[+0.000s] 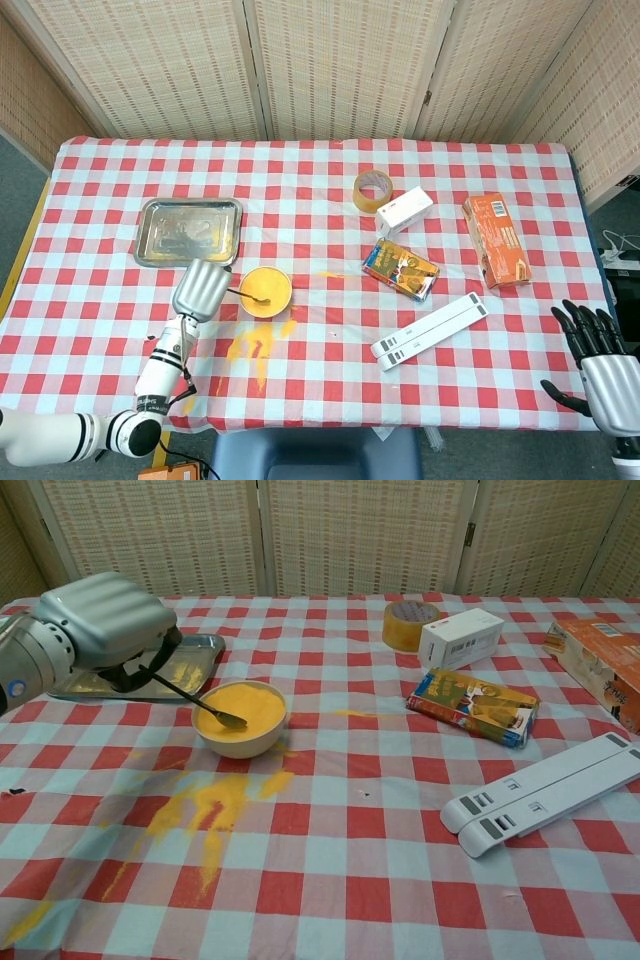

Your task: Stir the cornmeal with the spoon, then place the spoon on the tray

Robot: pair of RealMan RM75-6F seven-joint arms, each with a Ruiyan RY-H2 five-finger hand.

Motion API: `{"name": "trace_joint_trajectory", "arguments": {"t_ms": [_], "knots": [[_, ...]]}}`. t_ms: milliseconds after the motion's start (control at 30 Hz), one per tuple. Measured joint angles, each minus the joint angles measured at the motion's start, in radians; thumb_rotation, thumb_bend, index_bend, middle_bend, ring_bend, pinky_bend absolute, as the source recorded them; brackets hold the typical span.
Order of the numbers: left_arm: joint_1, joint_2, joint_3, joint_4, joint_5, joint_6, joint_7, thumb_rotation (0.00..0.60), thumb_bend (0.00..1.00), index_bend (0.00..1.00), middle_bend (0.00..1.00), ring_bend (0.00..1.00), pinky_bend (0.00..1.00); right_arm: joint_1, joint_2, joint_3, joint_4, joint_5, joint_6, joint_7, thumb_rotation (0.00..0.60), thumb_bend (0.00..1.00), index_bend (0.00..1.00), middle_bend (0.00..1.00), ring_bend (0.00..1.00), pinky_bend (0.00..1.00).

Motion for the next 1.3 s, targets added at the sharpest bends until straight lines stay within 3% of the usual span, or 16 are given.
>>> {"name": "trace_joint_trajectory", "arguments": {"t_ms": [200, 400, 800, 1300], "knots": [[0.010, 0.046, -0.018, -0.099, -0.022, -0.008, -0.038, 0.600, 0.80, 0.87, 1.00, 1.00, 1.00, 0.001, -0.001, -0.002, 0.001, -0.003, -0.003, -0.001, 0.600, 0.05, 0.00, 0.00, 0.00, 0.00], [-0.004, 0.048, -0.025, -0.099, -0.064, -0.023, -0.006, 0.600, 0.80, 0.87, 1.00, 1.00, 1.00, -0.001, 0.001, 0.002, 0.001, 0.001, 0.003, 0.006, 0.600, 0.05, 0.00, 0.00, 0.00, 0.00], [-0.042, -0.003, -0.034, 0.014, -0.153, -0.064, 0.032, 0.600, 0.79, 0.87, 1.00, 1.00, 1.00, 0.000, 0.005, 0.005, 0.004, 0.007, 0.001, 0.015, 0.600, 0.05, 0.00, 0.00, 0.00, 0.00], [-0.067, -0.066, -0.060, 0.185, -0.172, -0.084, -0.011, 0.600, 0.79, 0.87, 1.00, 1.00, 1.00, -0.003, 0.007, 0.010, 0.005, 0.013, 0.008, 0.021, 0.600, 0.05, 0.00, 0.00, 0.00, 0.00]]}}
